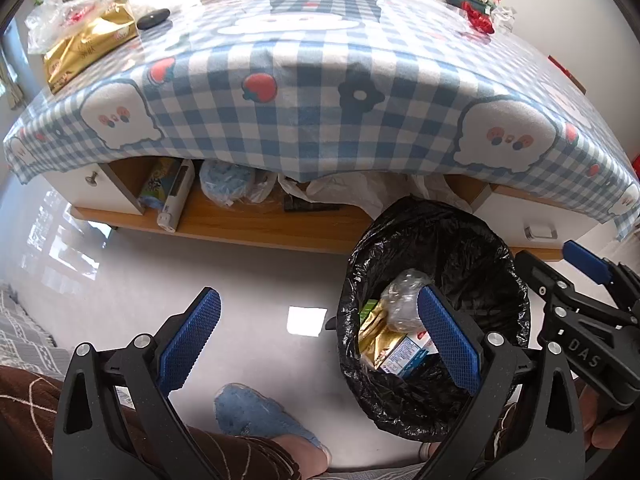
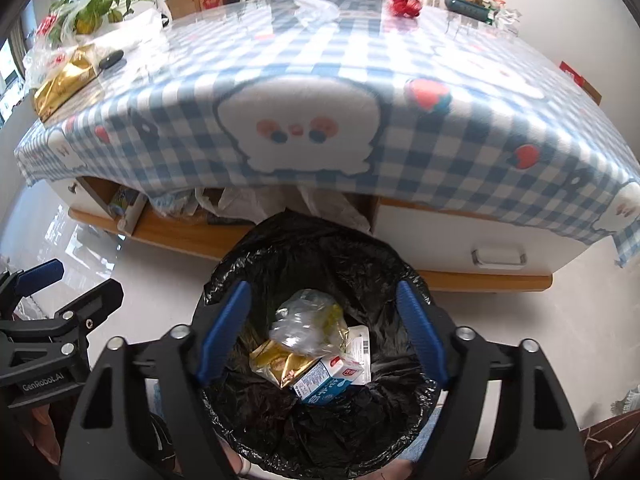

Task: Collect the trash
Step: 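Lower the right tool into the bin and open it to drop the plastic bag, then move both open tools back over the table toward the tube and red net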

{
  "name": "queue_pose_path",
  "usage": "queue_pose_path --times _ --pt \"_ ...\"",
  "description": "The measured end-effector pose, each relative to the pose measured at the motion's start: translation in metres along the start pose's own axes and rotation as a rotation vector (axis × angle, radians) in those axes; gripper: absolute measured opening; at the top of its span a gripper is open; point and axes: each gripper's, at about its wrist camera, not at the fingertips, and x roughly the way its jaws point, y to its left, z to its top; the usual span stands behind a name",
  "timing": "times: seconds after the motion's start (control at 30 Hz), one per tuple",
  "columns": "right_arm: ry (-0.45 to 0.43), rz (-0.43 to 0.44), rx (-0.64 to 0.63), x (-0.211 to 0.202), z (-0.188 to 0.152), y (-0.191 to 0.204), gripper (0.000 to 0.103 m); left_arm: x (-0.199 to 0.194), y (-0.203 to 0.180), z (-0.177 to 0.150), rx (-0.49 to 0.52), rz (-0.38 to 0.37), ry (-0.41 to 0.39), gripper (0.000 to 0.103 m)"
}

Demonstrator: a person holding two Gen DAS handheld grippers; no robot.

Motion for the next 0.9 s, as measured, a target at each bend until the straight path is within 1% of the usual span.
queue_pose_path --times 0.17,0.23,0.33,0.63,0.9 --pt "-0.033 -0.011 0.008 -0.016 0.004 -0.006 0.083 -0.015 -0.004 0.002 0.015 0.003 -0.031 0.097" --pt "-0.048 -0.022 0.01 -0.023 0.006 -0.007 0.089 -0.023 -0.006 0.003 0.022 -0.002 -0.044 0.097" --pt "-0.078 -0.036 0.014 -0.036 0.008 -0.009 0.094 -0.034 -0.009 0.006 0.026 -0.011 -0.063 0.097" --pt "-0.167 -0.073 0.034 -0.083 0.022 -0.026 0.095 -0.074 -0.019 0.019 0.029 -0.042 -0.126 0.097" --pt "-0.241 -0.09 0.055 -0.124 0.051 -0.044 0.095 -0.1 -0.033 0.039 0.053 -0.059 -0.159 0.097"
